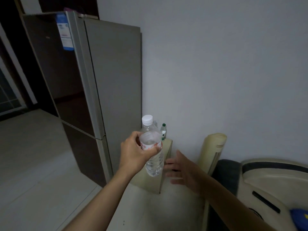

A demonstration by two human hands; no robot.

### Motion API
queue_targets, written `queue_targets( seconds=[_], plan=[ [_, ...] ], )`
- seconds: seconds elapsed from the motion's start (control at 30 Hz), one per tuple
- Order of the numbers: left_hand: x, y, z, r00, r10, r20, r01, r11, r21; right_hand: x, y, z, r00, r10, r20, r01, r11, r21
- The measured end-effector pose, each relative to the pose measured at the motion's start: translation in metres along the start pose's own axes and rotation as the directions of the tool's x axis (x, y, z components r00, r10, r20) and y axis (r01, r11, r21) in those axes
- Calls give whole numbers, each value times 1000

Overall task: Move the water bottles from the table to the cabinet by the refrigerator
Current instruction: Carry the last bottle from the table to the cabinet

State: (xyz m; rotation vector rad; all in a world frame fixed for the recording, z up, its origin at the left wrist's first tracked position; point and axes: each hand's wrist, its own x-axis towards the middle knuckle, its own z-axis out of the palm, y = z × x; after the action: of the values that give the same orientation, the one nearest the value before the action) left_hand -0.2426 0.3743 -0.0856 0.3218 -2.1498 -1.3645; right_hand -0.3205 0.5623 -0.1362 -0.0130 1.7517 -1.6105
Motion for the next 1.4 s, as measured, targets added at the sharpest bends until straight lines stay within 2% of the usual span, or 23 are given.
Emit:
queue_targets(
  seconds=[0.13, 0.4, 0.73, 1.03, 1.27, 1.4],
  plan=[
    [57, -25, 6, 999, -17, 38, 18, 999, -45, 49, -26, 1, 998, 9, -57, -8, 1000, 16],
    [157, -72, 40, 994, -69, 86, 73, 996, -49, 155, -60, -18, 997, 45, -62, -42, 998, 55],
    [303, -93, 133, 998, -29, 61, 26, 998, 50, 296, -135, -92, 999, 19, -33, -16, 998, 62],
    [404, -106, 191, 995, -54, 81, 51, 998, 39, 383, -189, -144, 1000, 12, -21, -11, 999, 37],
    [484, -140, 219, 992, -51, 116, 58, 997, -60, 452, -228, -158, 997, 17, -82, -7, 993, 121],
    [527, -153, 229, 990, -40, 135, 56, 992, -113, 478, -257, -157, 992, 12, -123, -1, 996, 91]
  ],
)
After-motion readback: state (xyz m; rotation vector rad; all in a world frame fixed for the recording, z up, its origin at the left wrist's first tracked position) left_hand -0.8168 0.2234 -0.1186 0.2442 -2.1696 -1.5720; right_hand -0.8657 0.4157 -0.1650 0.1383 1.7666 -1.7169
